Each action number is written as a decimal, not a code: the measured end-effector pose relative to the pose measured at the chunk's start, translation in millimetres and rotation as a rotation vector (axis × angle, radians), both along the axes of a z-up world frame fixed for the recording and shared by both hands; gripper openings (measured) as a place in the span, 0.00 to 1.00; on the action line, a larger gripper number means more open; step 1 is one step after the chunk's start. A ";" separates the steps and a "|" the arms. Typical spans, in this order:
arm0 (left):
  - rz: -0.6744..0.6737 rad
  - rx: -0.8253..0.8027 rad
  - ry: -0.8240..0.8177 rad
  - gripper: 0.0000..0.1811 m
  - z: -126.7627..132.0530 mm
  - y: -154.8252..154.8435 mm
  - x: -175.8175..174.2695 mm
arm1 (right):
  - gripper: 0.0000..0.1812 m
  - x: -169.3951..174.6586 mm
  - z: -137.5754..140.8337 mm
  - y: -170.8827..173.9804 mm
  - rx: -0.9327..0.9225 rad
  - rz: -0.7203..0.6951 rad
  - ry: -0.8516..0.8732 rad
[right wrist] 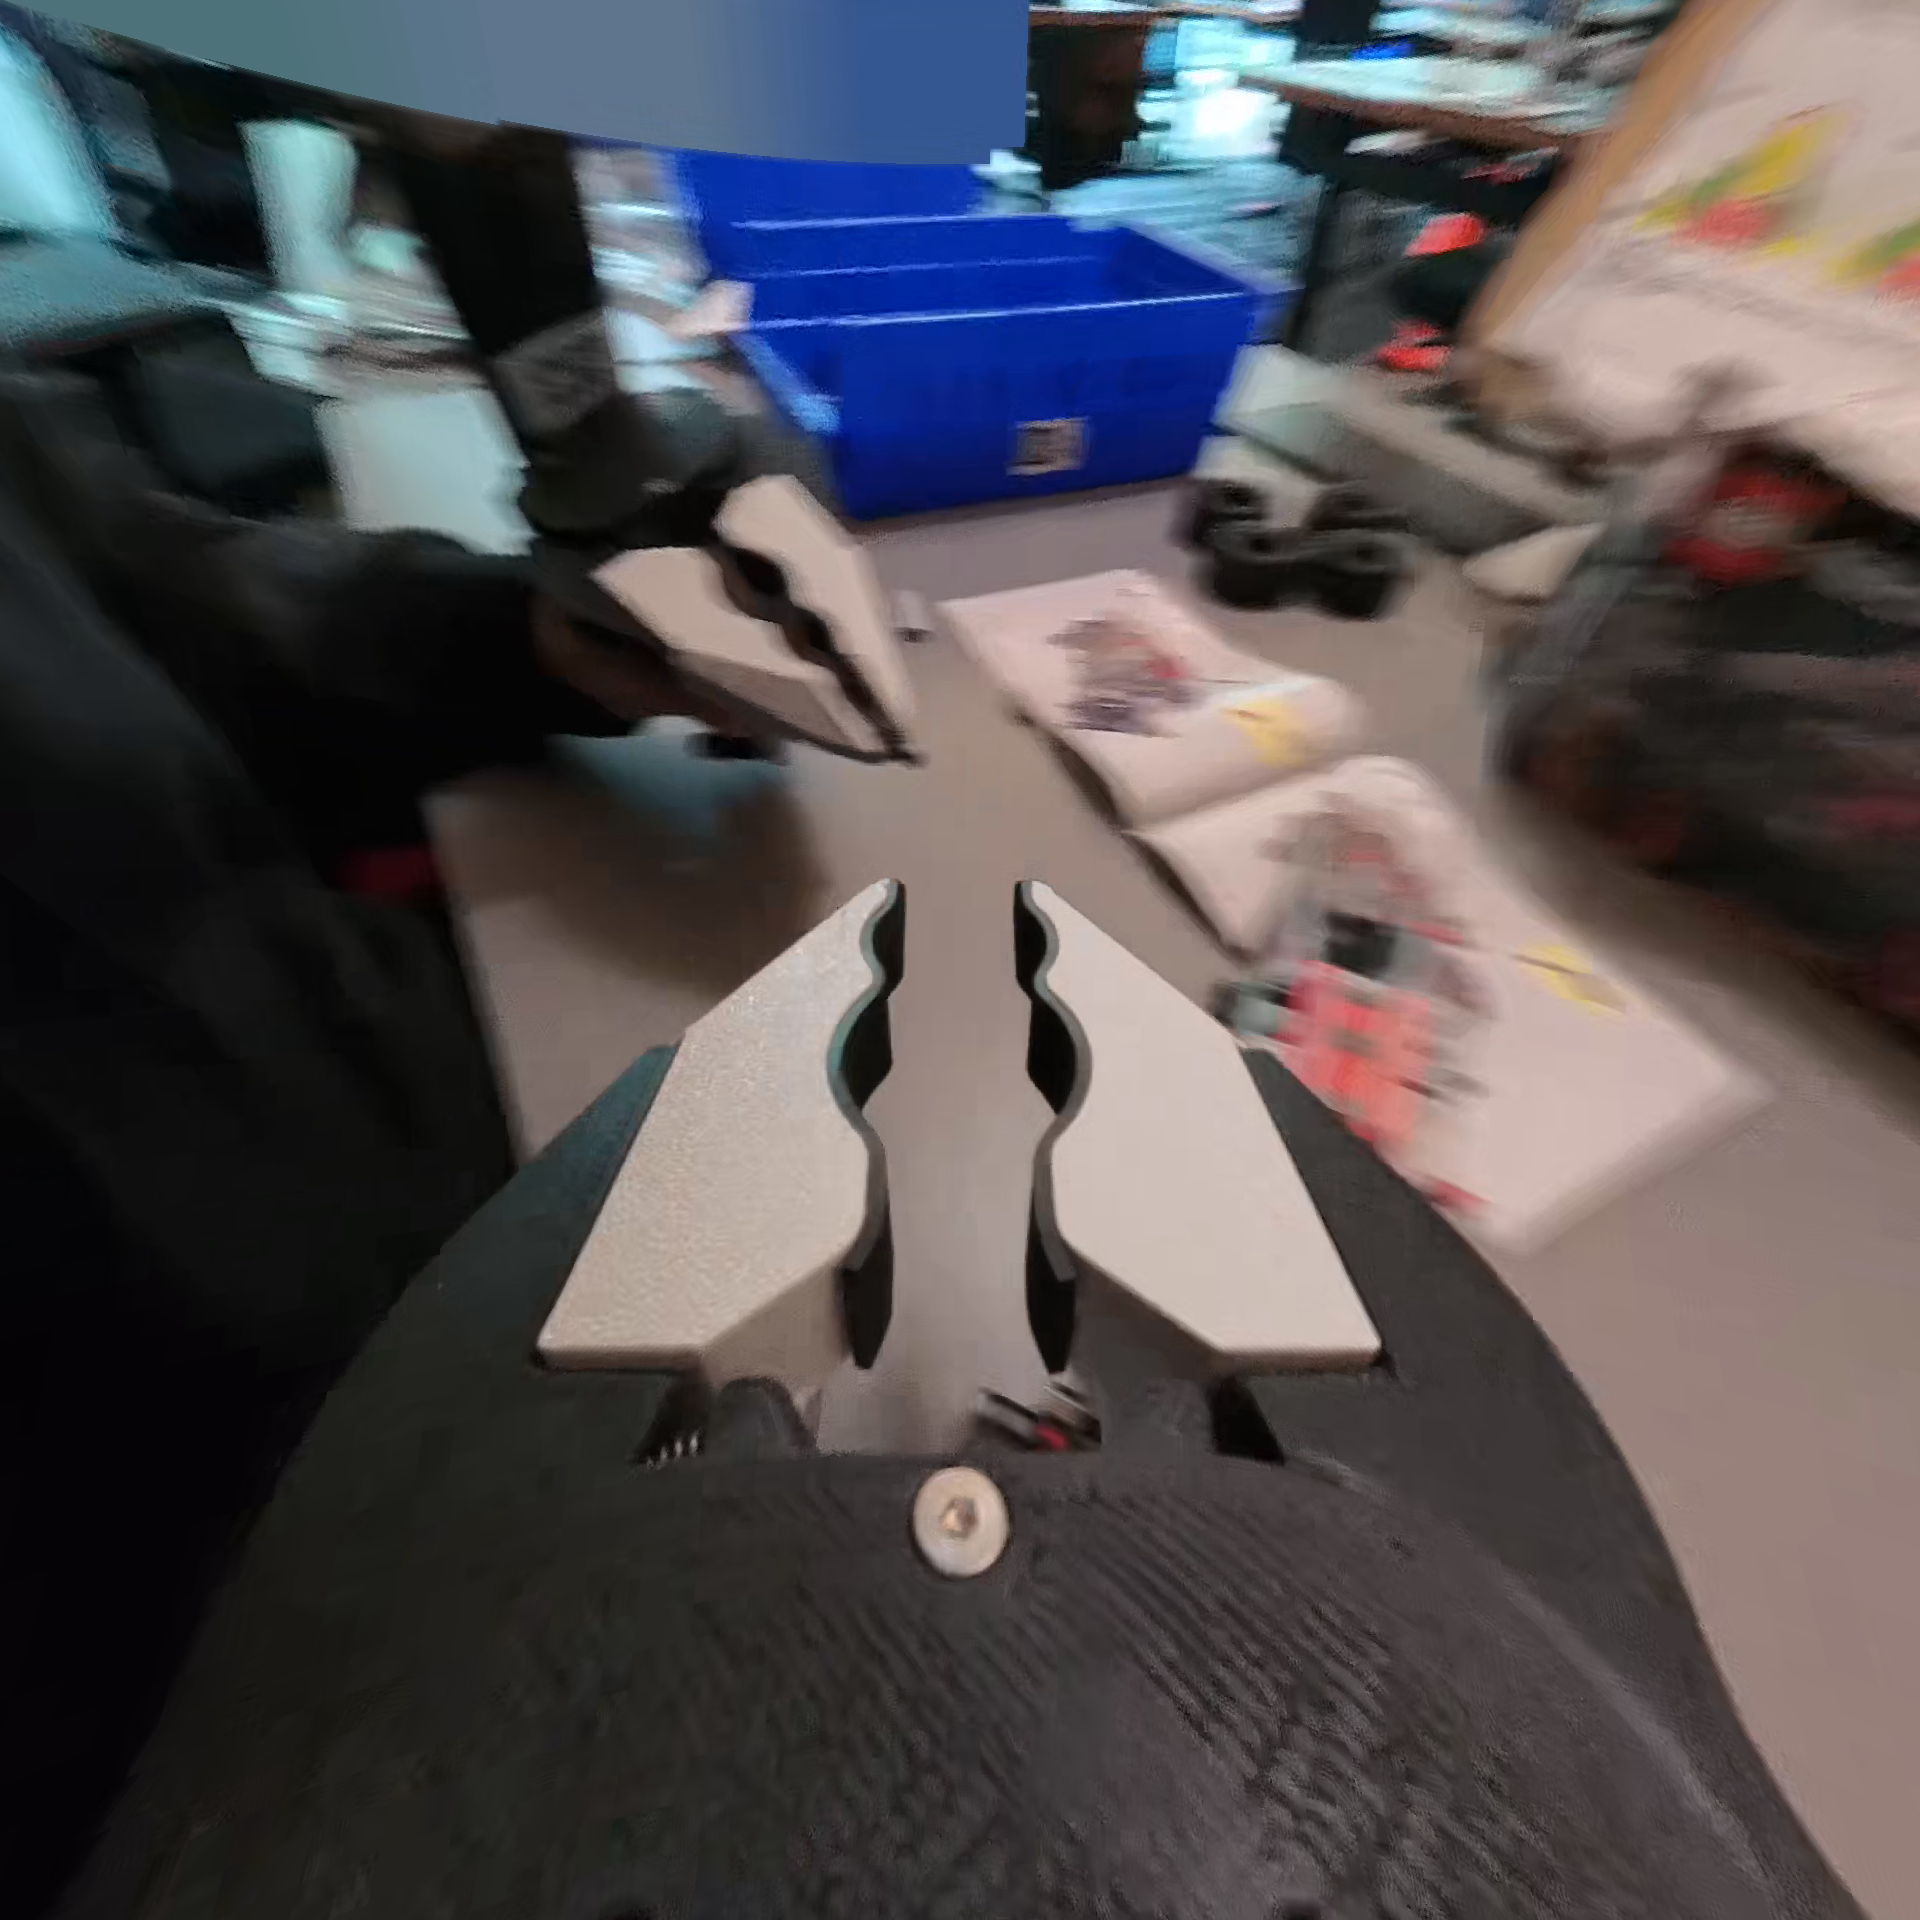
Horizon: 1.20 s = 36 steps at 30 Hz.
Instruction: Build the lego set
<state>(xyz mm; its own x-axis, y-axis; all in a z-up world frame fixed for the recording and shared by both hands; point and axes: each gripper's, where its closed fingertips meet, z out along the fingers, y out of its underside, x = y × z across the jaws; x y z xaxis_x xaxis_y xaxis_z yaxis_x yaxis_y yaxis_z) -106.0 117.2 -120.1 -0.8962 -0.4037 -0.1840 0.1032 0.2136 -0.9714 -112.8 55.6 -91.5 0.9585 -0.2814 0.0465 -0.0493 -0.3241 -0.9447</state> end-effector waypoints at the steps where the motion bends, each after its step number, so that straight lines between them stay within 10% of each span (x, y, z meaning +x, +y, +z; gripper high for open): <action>1: 0.024 0.009 0.029 0.01 -2.2 -5.6 5.1 | 0.13 18.1 7.6 -17.9 -0.006 -0.101 -0.052; 11: 0.118 -0.005 0.201 0.01 -10.6 -78.9 36.4 | 0.47 76.9 -42.8 -58.4 -0.223 -0.289 0.049; 36: 0.251 0.067 0.105 0.01 -8.8 -86.5 46.3 | 0.34 69.5 -47.5 -38.1 -0.138 -0.292 0.006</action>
<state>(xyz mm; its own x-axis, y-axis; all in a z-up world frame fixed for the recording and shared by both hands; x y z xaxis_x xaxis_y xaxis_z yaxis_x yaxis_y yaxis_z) -59.7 30.7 -128.9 -0.7855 -0.6053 -0.1289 -0.0616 0.2837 -0.9569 -43.3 17.5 -139.0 0.8387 -0.5357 0.0980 -0.1642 -0.4202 -0.8924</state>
